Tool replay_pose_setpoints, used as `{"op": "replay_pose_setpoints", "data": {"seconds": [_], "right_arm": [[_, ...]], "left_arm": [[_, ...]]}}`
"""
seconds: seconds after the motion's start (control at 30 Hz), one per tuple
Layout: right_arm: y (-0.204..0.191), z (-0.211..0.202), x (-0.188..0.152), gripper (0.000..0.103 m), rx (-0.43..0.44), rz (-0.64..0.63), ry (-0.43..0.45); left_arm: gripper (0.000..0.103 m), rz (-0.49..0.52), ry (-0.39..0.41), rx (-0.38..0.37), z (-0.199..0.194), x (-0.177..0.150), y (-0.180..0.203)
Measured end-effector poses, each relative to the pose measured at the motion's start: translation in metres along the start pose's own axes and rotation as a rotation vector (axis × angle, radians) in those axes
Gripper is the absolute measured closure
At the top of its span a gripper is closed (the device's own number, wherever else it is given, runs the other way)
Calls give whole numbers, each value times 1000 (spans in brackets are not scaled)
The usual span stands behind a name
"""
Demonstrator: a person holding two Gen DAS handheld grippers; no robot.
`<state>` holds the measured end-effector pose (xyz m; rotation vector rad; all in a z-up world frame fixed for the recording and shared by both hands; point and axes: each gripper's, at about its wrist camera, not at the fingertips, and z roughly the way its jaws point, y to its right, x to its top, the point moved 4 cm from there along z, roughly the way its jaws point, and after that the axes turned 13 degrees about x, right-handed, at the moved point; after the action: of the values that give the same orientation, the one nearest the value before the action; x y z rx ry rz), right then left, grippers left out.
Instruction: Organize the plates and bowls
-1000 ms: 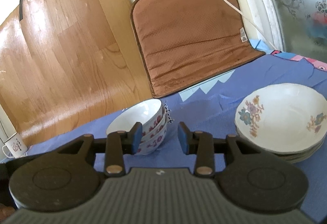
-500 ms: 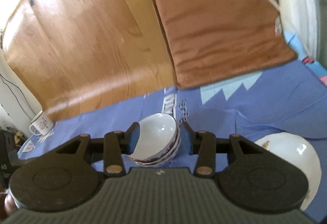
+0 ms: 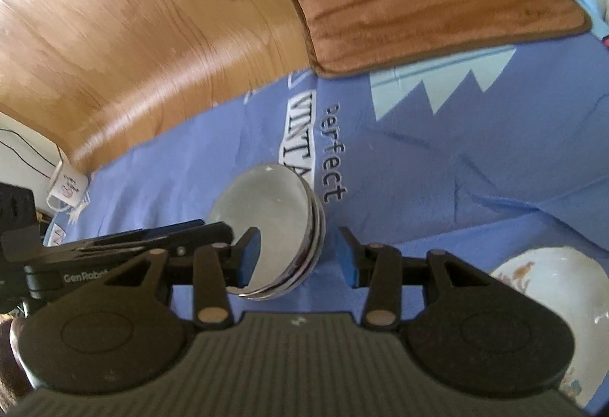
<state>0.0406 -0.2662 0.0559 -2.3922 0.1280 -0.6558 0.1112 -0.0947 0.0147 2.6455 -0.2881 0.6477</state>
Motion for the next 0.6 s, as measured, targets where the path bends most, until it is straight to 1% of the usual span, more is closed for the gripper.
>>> {"op": "replay_pose_setpoints", "data": {"seconds": [0.07, 0.1, 0.13, 0.17, 0.2, 0.23, 0.33, 0.47, 0.6], "right_arm": [[3, 5, 1, 57, 0, 9, -24], [5, 8, 1, 59, 1, 16, -32], [7, 11, 1, 65, 4, 24, -41], [9, 15, 2, 67, 10, 34, -53], [12, 20, 2, 73, 21, 51, -70], [14, 23, 1, 74, 26, 69, -79], [16, 22, 3, 75, 40, 85, -71], [12, 17, -2, 76, 33, 75, -69], [9, -5, -6, 76, 38, 67, -38]], "left_arm": [[49, -21, -29, -25, 9, 0, 0], [58, -29, -43, -35, 14, -1, -1], [66, -34, -61, -46, 20, -2, -1], [69, -39, -65, -65, 23, -3, -1], [70, -51, -55, -69, 23, -3, -2], [71, -57, -57, -69, 22, -4, -2], [72, -77, -71, -62, 19, -6, -2], [72, -47, -58, -26, 4, -12, 13], [72, -18, -46, -41, -13, -17, 35]]}}
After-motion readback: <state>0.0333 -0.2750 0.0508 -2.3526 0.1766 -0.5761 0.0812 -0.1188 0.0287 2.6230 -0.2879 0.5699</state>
